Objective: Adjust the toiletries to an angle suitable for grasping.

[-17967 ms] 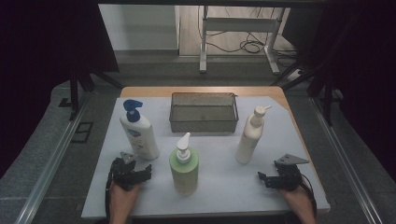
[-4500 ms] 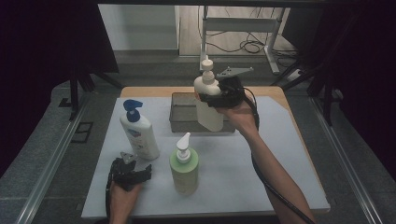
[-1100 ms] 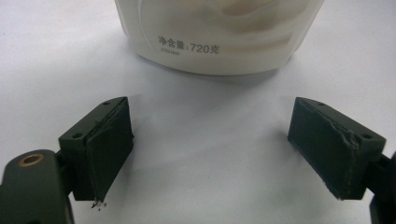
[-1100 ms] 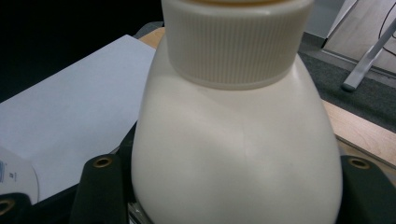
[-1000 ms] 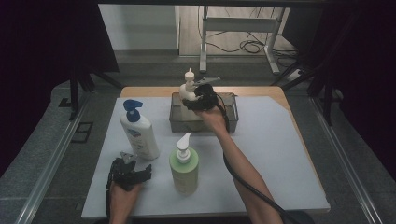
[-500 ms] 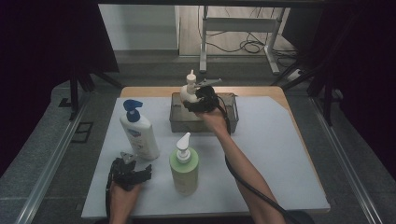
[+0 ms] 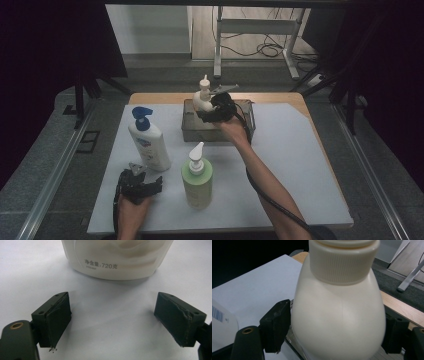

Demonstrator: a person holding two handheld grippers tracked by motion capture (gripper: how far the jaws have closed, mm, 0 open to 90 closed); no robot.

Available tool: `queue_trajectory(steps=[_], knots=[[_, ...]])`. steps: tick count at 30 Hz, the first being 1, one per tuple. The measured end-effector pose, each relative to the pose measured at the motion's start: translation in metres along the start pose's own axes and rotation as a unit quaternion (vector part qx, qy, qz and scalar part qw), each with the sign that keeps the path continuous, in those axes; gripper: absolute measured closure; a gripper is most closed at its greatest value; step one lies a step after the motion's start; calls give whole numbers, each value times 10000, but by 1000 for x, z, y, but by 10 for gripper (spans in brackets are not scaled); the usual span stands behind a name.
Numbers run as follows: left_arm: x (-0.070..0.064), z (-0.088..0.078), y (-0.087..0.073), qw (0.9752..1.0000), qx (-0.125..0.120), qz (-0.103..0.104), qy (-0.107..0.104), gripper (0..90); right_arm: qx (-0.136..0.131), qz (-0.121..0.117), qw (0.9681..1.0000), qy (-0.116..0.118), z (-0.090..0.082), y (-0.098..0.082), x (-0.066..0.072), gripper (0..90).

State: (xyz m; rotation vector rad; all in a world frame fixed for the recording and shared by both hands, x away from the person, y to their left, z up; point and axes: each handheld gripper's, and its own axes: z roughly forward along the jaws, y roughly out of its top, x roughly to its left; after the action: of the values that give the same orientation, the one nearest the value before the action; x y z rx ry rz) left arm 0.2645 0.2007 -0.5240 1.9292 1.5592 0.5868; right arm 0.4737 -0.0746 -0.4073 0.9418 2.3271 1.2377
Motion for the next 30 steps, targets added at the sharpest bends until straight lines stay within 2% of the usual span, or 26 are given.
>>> queue_trajectory(steps=[6, 10, 14, 18, 22, 26, 30], knots=[[0, 0, 0, 10000, 0, 3, -1, 138, 111, 3, 9998, 134, -7, -5, -2, 236], [0, 0, 0, 10000, -6, -3, -3, 138, 304, 2, 9989, 355, -9, -9, -3, 206], [0, 0, 0, 10000, -4, -3, -4, 138, 265, 22, 9988, 409, -14, -15, -4, 218], [0, 0, 0, 10000, -5, -3, -4, 138, 284, 76, 9988, 401, -19, -22, -7, 301], [0, 0, 0, 10000, -5, -2, -3, 138, 336, 281, 9977, 517, -24, -31, -14, 393], [0, 0, 0, 10000, 1, -1, -1, 138, 407, 324, 9968, 612, -26, -38, -18, 408], [0, 0, 0, 10000, -3, -1, 1, 138, 516, 340, 9957, 694, -27, -45, -20, 504]])
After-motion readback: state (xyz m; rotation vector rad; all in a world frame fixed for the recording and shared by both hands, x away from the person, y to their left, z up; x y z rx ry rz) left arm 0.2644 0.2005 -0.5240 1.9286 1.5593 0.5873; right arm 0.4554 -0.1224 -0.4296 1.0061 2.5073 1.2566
